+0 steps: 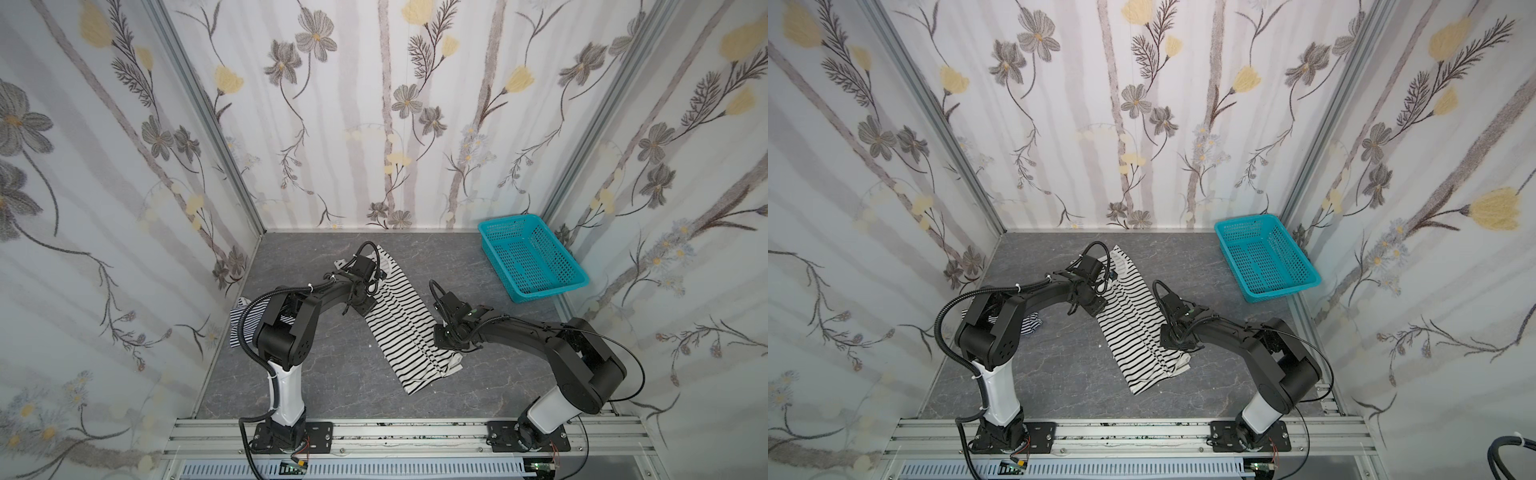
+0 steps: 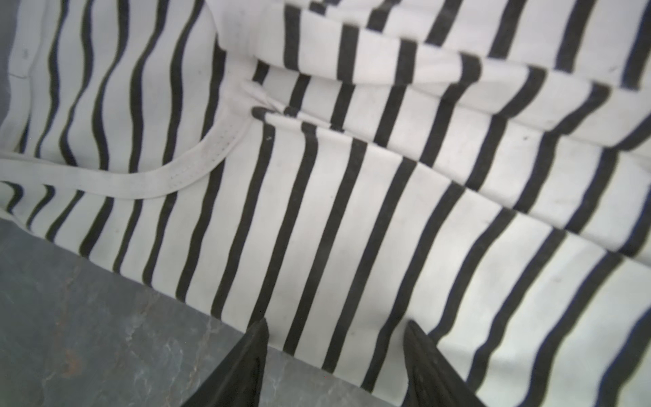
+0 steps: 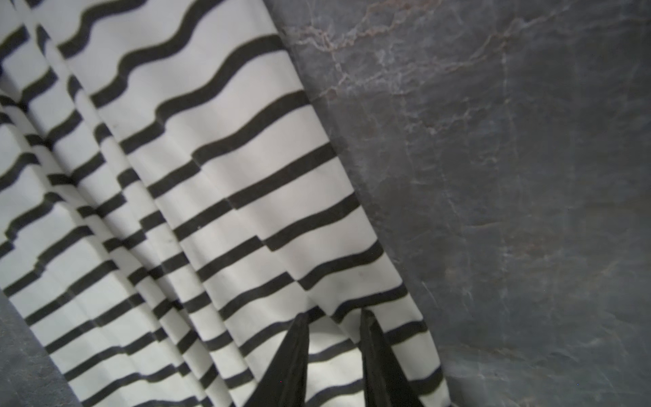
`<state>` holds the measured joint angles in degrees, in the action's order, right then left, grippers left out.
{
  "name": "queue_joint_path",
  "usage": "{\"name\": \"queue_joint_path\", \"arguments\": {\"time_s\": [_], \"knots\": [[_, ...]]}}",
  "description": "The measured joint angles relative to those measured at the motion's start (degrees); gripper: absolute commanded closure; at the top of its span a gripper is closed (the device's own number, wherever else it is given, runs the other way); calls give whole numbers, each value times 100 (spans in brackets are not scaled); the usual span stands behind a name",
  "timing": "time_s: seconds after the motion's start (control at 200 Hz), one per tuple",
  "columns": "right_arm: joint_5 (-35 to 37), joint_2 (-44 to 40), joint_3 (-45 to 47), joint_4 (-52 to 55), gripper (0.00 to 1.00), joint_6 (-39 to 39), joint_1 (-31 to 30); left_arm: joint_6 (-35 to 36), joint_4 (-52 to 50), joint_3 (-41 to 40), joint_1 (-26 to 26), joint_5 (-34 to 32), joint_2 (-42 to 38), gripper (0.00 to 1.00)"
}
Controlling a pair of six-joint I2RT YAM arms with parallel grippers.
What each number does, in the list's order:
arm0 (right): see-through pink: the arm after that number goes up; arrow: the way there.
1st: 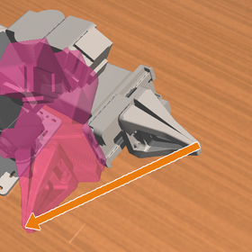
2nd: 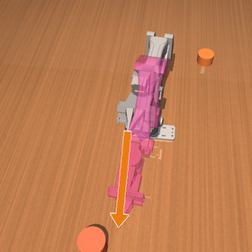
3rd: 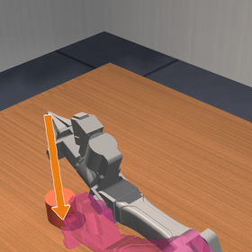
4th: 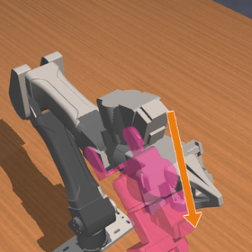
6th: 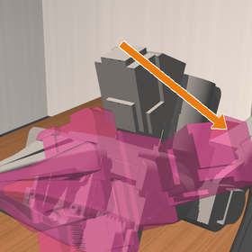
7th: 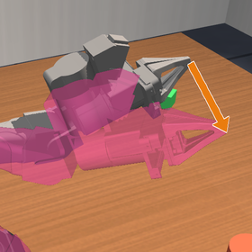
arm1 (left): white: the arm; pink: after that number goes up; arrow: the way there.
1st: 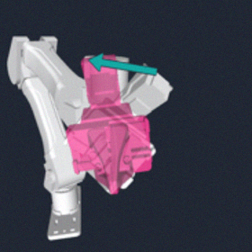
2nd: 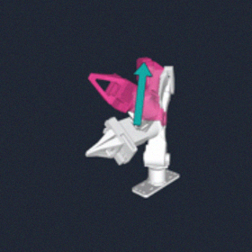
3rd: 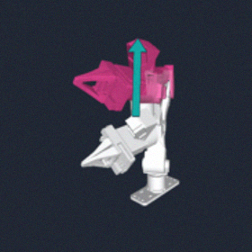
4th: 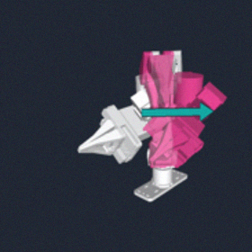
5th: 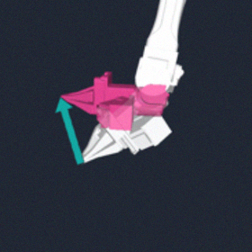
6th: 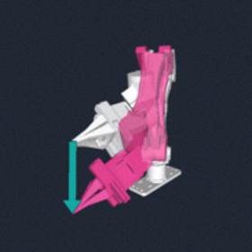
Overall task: Fold and stack tank tops
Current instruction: Rotate the tank top at the center of the table.
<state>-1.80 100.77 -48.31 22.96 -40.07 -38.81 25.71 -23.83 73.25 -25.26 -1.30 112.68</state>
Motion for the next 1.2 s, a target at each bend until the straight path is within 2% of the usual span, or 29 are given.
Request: {"name": "queue_joint_path", "arguments": {"time_s": [0.34,0.53,0.655,0.75,0.865,0.894,1.004,1.019,1.134,1.164,1.204], "knots": [[-105,-234,326,-376,72,-463,-328,280,-37,1825,-83,-216,1226,35],[-258,-238,269,-372,72,-769,-704,387,-2,2347,-192,-413,1578,35],[-328,-356,177,-328,71,-894,-769,387,2,2330,-199,-422,1550,35],[-229,-638,162,-254,64,-935,-765,380,-177,2153,-197,-420,1335,33],[-234,-927,149,-247,60,-942,-763,234,-348,1930,-197,-328,857,31],[-236,-997,153,-210,56,-955,-763,201,-352,1869,-195,-297,706,31],[-234,-1244,306,-214,54,-1012,-763,70,-337,1604,-197,-162,197,30],[-234,-1266,332,-210,51,-1034,-763,52,-341,1567,-197,-140,144,30],[-267,-1541,636,-240,44,-1143,-763,-59,-358,1204,-199,-26,-297,30],[-280,-1639,732,-256,40,-1180,-763,-72,-369,1108,-199,17,-409,30],[-282,-1770,844,-262,39,-1239,-763,-101,-358,968,-197,39,-553,30]]}}
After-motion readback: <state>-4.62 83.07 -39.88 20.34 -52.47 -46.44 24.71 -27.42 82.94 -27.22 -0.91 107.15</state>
